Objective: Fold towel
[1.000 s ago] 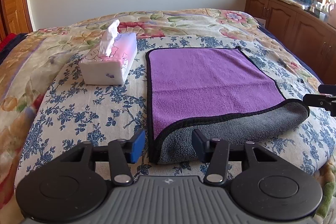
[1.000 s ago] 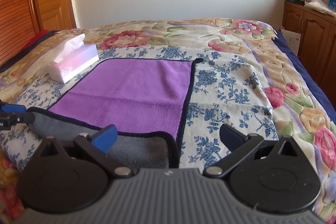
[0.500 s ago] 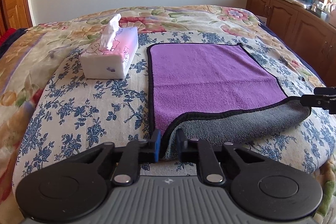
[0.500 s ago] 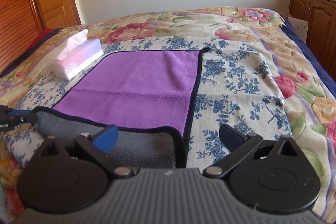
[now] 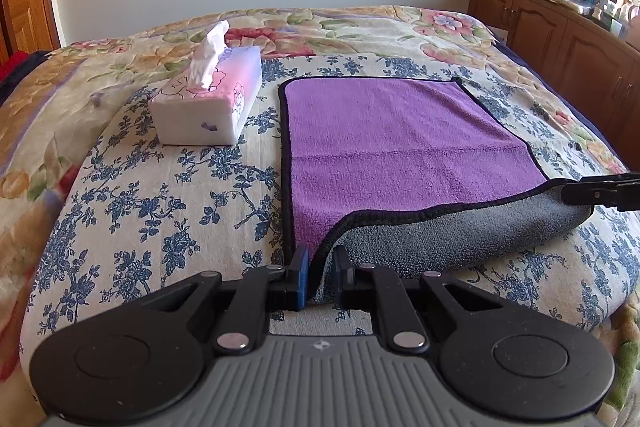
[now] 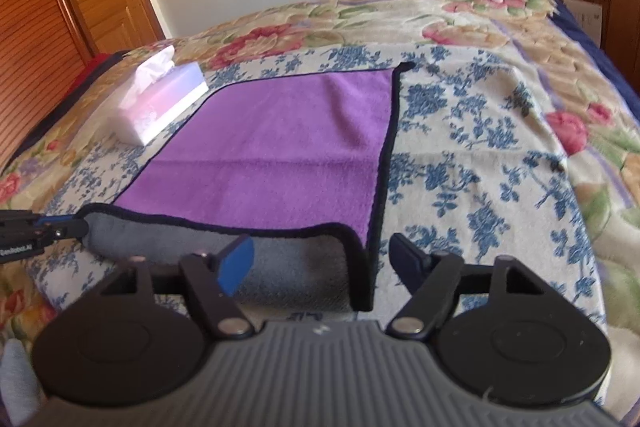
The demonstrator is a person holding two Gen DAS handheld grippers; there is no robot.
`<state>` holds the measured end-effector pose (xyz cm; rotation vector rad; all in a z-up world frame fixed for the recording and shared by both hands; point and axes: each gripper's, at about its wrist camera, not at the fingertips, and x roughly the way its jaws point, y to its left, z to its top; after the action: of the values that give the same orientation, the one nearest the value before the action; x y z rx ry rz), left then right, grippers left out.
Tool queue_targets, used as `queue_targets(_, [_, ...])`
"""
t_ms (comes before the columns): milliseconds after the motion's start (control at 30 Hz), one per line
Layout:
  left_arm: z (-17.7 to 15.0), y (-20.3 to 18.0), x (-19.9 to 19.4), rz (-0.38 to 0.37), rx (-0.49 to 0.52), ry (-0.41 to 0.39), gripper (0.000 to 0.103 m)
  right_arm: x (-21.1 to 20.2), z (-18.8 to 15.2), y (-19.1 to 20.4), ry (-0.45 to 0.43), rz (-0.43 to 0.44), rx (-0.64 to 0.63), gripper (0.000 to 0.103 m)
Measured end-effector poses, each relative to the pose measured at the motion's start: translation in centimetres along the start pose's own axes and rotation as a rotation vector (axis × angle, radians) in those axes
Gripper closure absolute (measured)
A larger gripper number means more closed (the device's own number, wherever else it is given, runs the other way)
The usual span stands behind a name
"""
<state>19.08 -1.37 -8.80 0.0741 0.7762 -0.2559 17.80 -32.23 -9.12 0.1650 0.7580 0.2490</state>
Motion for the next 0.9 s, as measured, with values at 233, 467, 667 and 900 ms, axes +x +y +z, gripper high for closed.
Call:
queue_targets(233, [-0.06, -0.02, 0.08, -0.005, 0.0, 0.005, 0.09, 0.1, -0.13, 0.28, 0.019, 0.003, -0.017, 0.059])
queue_targets(467, [-0.07, -0.07, 0.09, -0.01, 0.001, 0.004, 0.095, 0.04, -0.08, 0.06, 0.019, -0.014, -0.026, 0.085])
queue_targets(667, [-0.14, -0.28, -0.08, -0.018, 0.012, -0.004, 0.097, 0.06, -0.14, 0.41, 0.022, -0.019, -0.054, 0.094])
queue_targets(900, [0.15, -0.43, -0.7, -0.027, 0.01, -0.034, 0.097, -0.25, 0.01, 0.41, 0.002, -0.02, -0.061, 0.095])
